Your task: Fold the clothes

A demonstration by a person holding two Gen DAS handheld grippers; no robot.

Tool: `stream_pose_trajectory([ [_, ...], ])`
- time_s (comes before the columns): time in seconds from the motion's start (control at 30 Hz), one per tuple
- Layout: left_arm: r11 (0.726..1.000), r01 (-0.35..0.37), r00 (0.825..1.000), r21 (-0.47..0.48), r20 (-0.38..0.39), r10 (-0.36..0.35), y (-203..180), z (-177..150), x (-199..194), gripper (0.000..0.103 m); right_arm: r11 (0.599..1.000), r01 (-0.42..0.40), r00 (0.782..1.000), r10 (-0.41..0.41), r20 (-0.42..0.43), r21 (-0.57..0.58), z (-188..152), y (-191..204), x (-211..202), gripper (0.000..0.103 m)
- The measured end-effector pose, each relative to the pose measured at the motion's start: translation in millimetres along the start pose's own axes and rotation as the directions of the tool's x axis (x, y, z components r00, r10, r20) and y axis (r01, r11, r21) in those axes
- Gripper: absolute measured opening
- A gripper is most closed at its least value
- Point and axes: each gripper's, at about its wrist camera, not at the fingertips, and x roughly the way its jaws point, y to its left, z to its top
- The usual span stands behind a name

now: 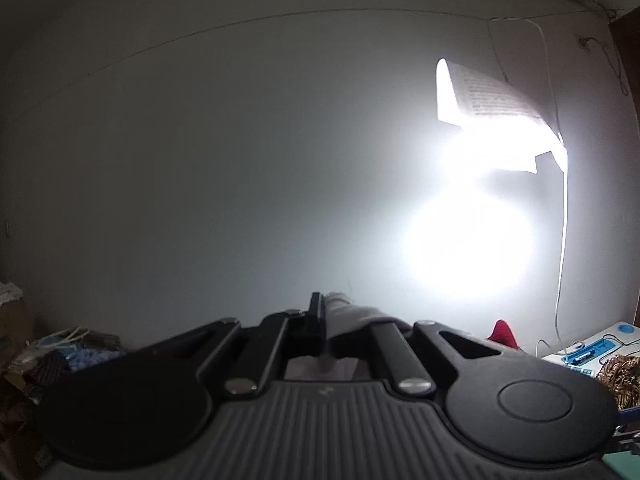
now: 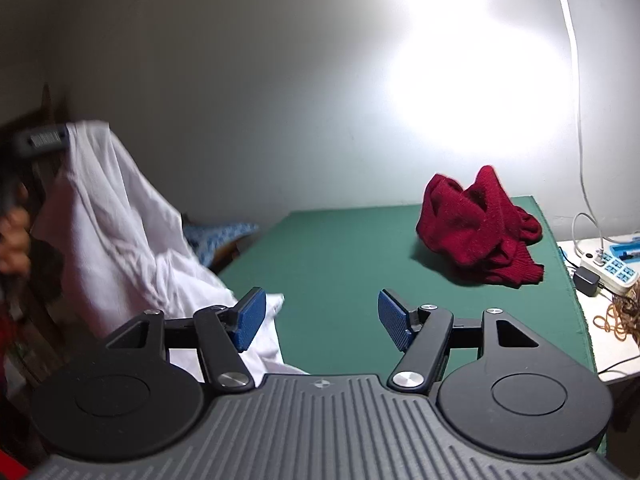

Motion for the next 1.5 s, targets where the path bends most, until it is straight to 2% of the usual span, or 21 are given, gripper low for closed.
stream_pose_trajectory([
  [0.07,0.999,0.012,0.999,0.034,0.030,-0.013,-2,2,-12,0.002,0.993,-0.104,0.994,0.105,-0.012,0.061,0,2,13,0.066],
  [0.13,0.998,0.032,0.999,0.050,0.032,-0.034,-6,0,-14,0.002,0.969,-0.214,0.975,0.221,-0.040,0.121,1,10,36,0.069],
  [0.23,0.998,0.025,0.999,0.059,0.027,-0.027,-5,-5,-18,0.002,0.928,-0.308,0.935,0.336,-0.112,0.210,-4,25,80,0.073],
  [0.27,0.999,0.017,1.000,0.050,0.026,-0.018,-2,-6,-20,0.002,0.911,-0.336,0.918,0.374,-0.133,0.241,-6,30,94,0.063],
  [0.3,0.999,0.005,1.000,0.040,0.024,-0.006,2,-6,-21,0.003,0.896,-0.358,0.898,0.407,-0.168,0.262,-10,35,106,0.044],
  [0.33,0.999,-0.015,1.000,0.028,0.022,0.015,7,-5,-22,0.003,0.889,-0.372,0.885,0.427,-0.185,0.268,-12,37,112,0.007],
  [0.37,0.999,-0.044,0.999,0.017,0.019,0.044,14,-5,-23,0.003,0.889,-0.368,0.894,0.419,-0.159,0.271,-10,35,110,0.006],
  [0.47,0.993,-0.117,0.993,-0.028,0.026,0.118,40,-1,-30,0.003,0.891,-0.369,0.925,0.379,0.012,0.265,13,16,73,0.006],
  [0.53,0.987,-0.149,0.987,-0.063,0.043,0.152,57,4,-36,0.007,0.875,-0.422,0.905,0.392,0.168,0.236,29,0,29,0.006],
  [0.6,0.985,-0.153,0.985,-0.078,0.069,0.159,63,6,-39,0.013,0.866,-0.467,0.873,0.420,0.246,0.179,36,-8,-8,0.008],
  [0.63,0.986,-0.150,0.986,-0.079,0.069,0.155,63,5,-36,0.013,0.872,-0.466,0.873,0.426,0.238,0.147,35,-9,-23,0.010],
  [0.7,0.987,-0.143,0.989,-0.069,0.032,0.146,59,-3,-26,0.013,0.895,-0.427,0.904,0.415,0.105,0.131,20,-7,-33,0.033],
  [0.73,0.988,-0.139,0.990,-0.064,0.006,0.140,56,-9,-20,0.013,0.908,-0.399,0.916,0.401,0.009,0.132,6,-6,-29,0.059],
  [0.77,0.989,-0.133,0.991,-0.062,-0.030,0.131,54,-17,-12,0.013,0.920,-0.369,0.920,0.382,-0.093,0.132,-9,-4,-24,0.061],
  [0.8,0.990,-0.128,0.990,-0.060,-0.064,0.124,51,-24,-6,0.013,0.932,-0.339,0.913,0.359,-0.193,0.128,-25,-3,-19,0.057],
  [0.87,0.990,-0.129,0.985,-0.061,-0.120,0.121,49,-35,2,0.011,0.974,-0.221,0.932,0.226,-0.285,0.050,-52,0,-17,0.047],
  [0.97,0.989,-0.134,0.976,-0.064,-0.183,0.120,50,-47,10,0.010,0.970,-0.132,0.930,0.193,-0.312,0.206,-77,-22,-13,0.049],
  [1.13,0.986,-0.159,0.974,-0.045,-0.172,0.149,48,-38,6,0.010,0.982,-0.072,0.948,0.122,-0.294,0.176,-94,-10,-6,0.050],
  [1.2,0.985,-0.171,0.972,-0.036,-0.171,0.162,46,-34,6,0.010,0.984,-0.107,0.933,0.149,-0.328,0.142,-99,0,9,0.054],
  [1.33,0.980,-0.197,0.964,-0.010,-0.182,0.192,40,-31,7,0.010,0.987,-0.140,0.935,0.107,-0.338,-0.073,-111,27,40,0.055],
  [1.5,0.976,-0.219,0.957,-0.005,-0.197,0.214,37,-30,5,0.010,0.941,-0.150,0.940,0.041,-0.338,-0.302,-121,53,79,0.058],
])
